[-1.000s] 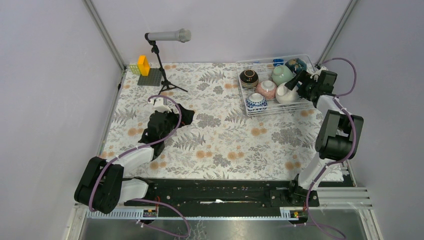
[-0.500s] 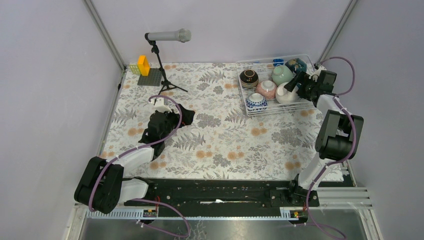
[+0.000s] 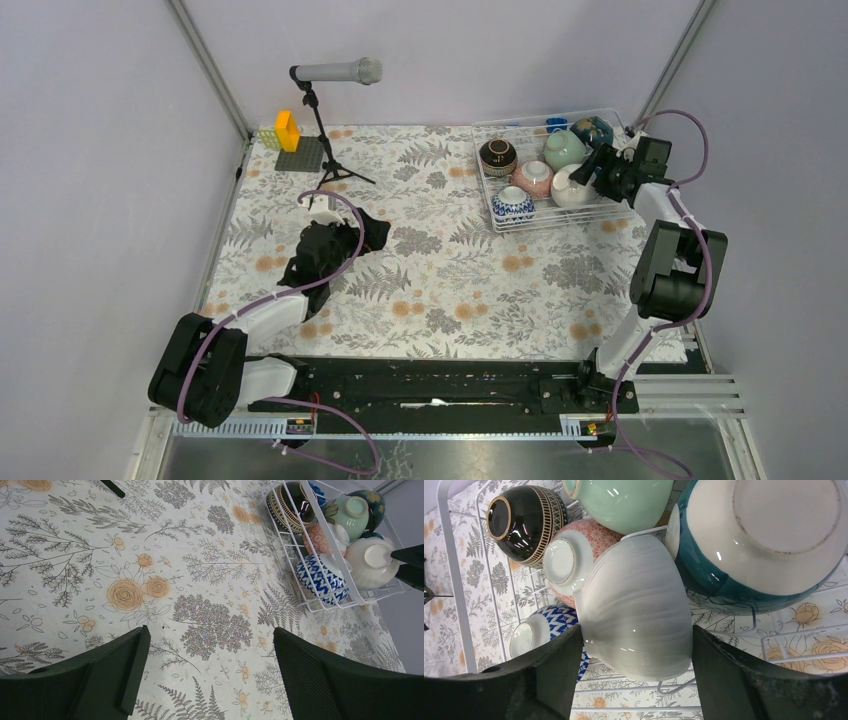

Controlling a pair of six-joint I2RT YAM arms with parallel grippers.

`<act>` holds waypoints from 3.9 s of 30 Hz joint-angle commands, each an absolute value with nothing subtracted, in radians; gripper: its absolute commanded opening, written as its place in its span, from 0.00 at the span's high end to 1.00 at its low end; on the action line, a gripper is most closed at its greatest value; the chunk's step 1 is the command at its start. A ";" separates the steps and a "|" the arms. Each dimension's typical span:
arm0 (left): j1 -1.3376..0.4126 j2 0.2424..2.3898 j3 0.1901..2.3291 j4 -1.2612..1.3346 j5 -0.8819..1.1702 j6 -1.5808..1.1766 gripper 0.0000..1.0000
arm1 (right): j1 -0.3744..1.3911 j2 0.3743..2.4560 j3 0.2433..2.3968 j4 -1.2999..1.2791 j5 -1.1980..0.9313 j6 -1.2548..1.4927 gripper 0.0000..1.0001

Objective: Unload the bowls from the dish rack

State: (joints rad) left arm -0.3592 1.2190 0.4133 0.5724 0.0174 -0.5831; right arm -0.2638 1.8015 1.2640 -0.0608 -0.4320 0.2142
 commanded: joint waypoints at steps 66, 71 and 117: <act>-0.373 1.250 0.496 0.592 0.056 -0.575 0.01 | -0.107 1.730 1.431 -0.288 -0.576 0.209 0.99; -0.373 1.246 0.495 0.591 0.052 -0.573 0.01 | -0.094 1.691 1.464 -0.296 -0.579 0.221 1.00; -0.372 1.030 0.443 0.377 -0.496 -0.691 0.01 | 0.846 1.954 1.527 -0.238 0.094 -0.163 0.98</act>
